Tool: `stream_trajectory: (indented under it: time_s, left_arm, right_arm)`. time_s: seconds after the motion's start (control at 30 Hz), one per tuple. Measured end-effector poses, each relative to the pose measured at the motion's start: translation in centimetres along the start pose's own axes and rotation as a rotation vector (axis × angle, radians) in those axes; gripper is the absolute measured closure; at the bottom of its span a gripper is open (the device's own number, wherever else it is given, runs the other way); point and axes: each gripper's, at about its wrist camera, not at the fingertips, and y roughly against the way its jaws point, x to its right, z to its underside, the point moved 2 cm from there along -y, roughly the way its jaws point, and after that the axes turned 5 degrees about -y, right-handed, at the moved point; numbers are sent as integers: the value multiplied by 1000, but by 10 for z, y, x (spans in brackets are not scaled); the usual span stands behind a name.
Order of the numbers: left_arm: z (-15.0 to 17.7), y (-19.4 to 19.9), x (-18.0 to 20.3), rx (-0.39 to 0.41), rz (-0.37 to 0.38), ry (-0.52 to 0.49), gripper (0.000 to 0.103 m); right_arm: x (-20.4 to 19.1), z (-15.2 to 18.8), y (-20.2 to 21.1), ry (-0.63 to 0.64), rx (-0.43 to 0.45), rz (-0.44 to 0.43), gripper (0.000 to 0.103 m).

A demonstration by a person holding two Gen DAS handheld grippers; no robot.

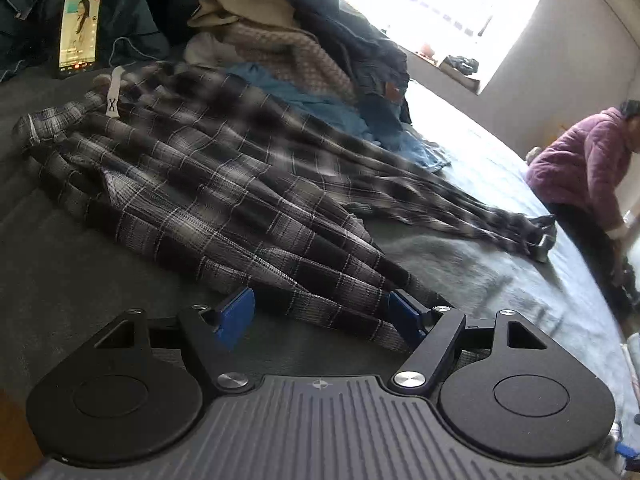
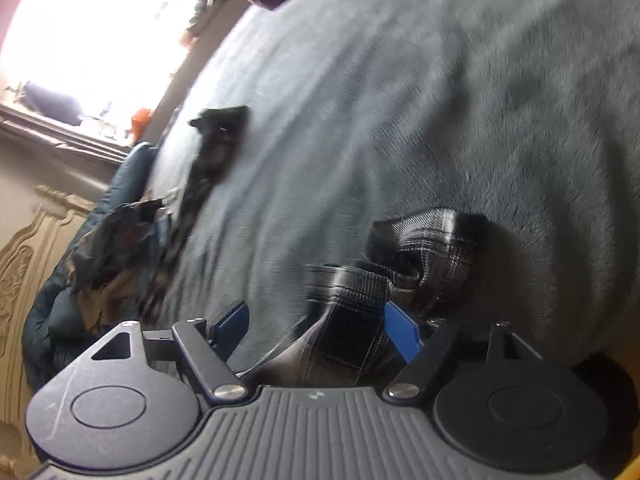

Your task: Fold clothes

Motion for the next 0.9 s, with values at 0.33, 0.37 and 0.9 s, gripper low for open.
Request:
stream_trajectory:
  time_s: [0.33, 0.37, 0.9]
  left_arm:
    - [9, 1, -22, 11, -83, 37, 28]
    - [8, 3, -28, 18, -89, 45, 28]
    - [-7, 11, -136, 104, -167, 258, 28]
  right_arm:
    - [-55, -1, -36, 289, 46, 19, 98]
    - [-69, -7, -29, 330, 87, -6, 98]
    - [-110, -8, -19, 551, 434, 250, 66]
